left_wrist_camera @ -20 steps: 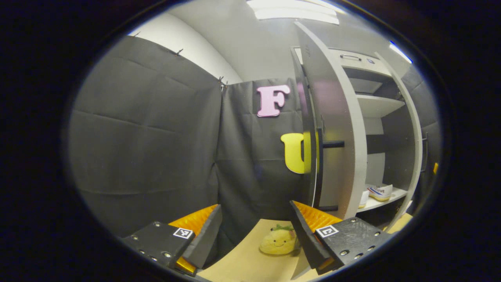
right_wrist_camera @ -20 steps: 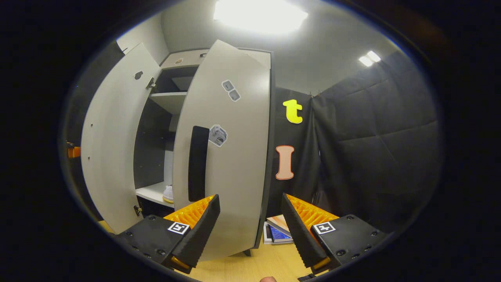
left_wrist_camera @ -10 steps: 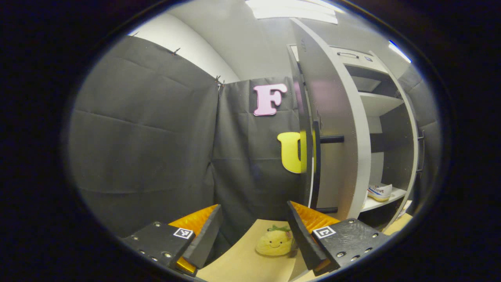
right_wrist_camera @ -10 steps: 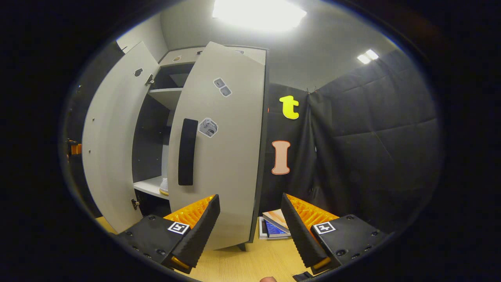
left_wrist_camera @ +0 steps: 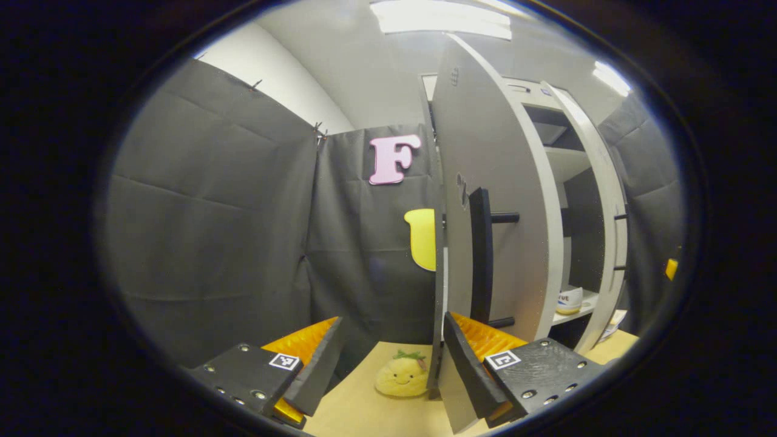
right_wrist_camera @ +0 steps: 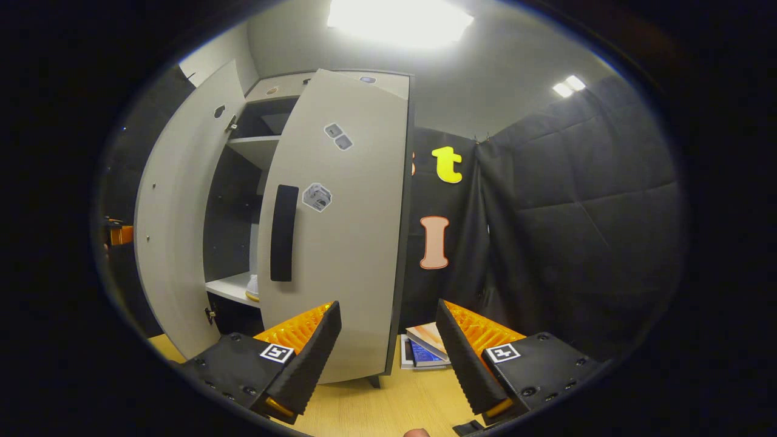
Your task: Grab one shoe with the right hand and put it into the shoe cabinet, grab the other shoe with the left hand and put it into the shoe cabinet; then close the right door with the right hand and the left door with the left hand.
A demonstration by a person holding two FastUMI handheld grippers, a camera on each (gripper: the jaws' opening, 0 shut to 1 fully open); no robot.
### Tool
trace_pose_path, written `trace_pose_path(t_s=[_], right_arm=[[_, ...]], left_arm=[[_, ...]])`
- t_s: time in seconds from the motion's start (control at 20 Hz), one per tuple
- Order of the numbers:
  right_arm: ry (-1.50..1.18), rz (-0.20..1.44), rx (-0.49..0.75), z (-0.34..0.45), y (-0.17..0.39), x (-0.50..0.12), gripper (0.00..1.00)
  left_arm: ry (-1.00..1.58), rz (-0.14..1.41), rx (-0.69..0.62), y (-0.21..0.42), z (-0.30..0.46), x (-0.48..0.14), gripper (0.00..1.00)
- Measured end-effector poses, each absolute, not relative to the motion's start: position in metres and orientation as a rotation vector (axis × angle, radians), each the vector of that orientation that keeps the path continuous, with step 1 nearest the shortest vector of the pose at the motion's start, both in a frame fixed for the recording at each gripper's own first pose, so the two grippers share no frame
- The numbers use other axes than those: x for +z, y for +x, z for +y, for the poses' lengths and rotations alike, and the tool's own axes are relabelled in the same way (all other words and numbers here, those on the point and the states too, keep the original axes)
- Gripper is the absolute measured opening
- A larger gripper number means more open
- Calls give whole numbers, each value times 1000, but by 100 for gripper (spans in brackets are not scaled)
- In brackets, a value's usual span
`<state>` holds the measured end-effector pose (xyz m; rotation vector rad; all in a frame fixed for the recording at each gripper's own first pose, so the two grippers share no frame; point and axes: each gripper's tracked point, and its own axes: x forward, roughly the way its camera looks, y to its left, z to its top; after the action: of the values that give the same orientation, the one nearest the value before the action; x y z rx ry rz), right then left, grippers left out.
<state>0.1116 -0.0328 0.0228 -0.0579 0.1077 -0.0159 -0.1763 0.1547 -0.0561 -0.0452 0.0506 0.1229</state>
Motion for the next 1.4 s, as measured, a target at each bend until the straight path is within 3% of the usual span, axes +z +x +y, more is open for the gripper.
trace_pose_path(t_s=[0.6, 0.65, 1.0, 1.15, 1.2, 1.4], right_arm=[[-69, 118, -40, -52, 107, 19, 99], [-68, 121, -42, -54, 107, 18, 99], [-76, 132, -59, -68, 106, 14, 99], [-76, 136, -56, -68, 106, 13, 99], [-78, 133, -56, -70, 106, 12, 99], [-71, 137, -46, -70, 110, 10, 99]], left_arm=[[-66, 43, 2, -163, 91, -52, 100], [-70, 42, -10, -160, 83, -51, 94], [-99, 40, -122, -134, 5, -54, 94], [-67, 50, -124, -118, -18, -60, 94], [-62, 54, -117, -115, -20, -62, 99], [-92, 68, -122, -119, -20, -61, 94]])
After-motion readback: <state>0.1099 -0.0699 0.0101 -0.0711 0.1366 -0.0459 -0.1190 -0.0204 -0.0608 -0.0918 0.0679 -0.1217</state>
